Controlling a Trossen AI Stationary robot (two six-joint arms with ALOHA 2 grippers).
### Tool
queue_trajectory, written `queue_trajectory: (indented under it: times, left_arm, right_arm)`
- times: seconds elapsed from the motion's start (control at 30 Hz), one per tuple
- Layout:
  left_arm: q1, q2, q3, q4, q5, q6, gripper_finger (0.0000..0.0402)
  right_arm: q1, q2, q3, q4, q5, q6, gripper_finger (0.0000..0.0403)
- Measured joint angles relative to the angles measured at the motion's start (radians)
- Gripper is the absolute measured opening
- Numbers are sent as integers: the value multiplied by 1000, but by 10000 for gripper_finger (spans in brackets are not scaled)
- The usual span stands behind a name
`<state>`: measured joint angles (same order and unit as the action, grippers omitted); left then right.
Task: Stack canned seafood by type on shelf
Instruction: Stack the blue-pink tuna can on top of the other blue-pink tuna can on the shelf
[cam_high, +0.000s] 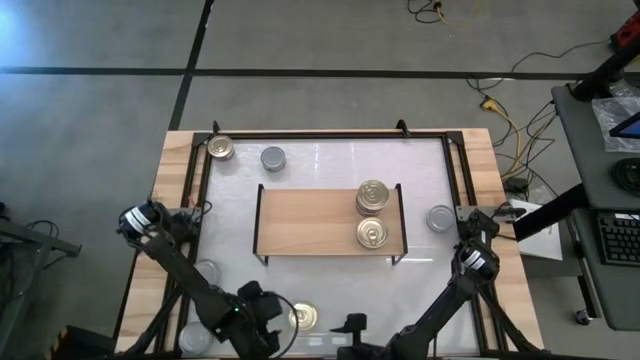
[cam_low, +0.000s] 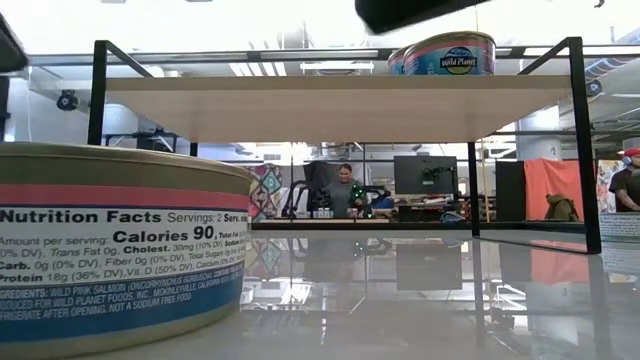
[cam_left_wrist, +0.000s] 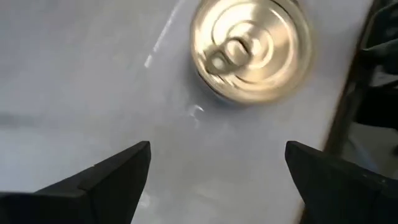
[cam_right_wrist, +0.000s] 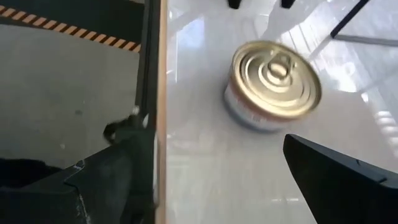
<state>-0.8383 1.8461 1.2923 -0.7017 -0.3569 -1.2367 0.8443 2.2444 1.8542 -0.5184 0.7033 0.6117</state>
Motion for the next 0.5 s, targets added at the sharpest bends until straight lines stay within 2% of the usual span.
queue_trajectory:
  times: [0.2, 0.33, 0.5]
  left_arm:
    - [-5, 76, 16, -6, -92, 82, 347]
    - [-7, 137, 48, -2, -114, 126, 342]
    - [5, 226, 159, 27, -215, 193, 337]
  right_arm:
    - [45, 0, 9, -87, 6, 105, 386]
    - [78, 0, 43, -206, 28, 184, 386]
    - [106, -1, 84, -349, 58, 246, 386]
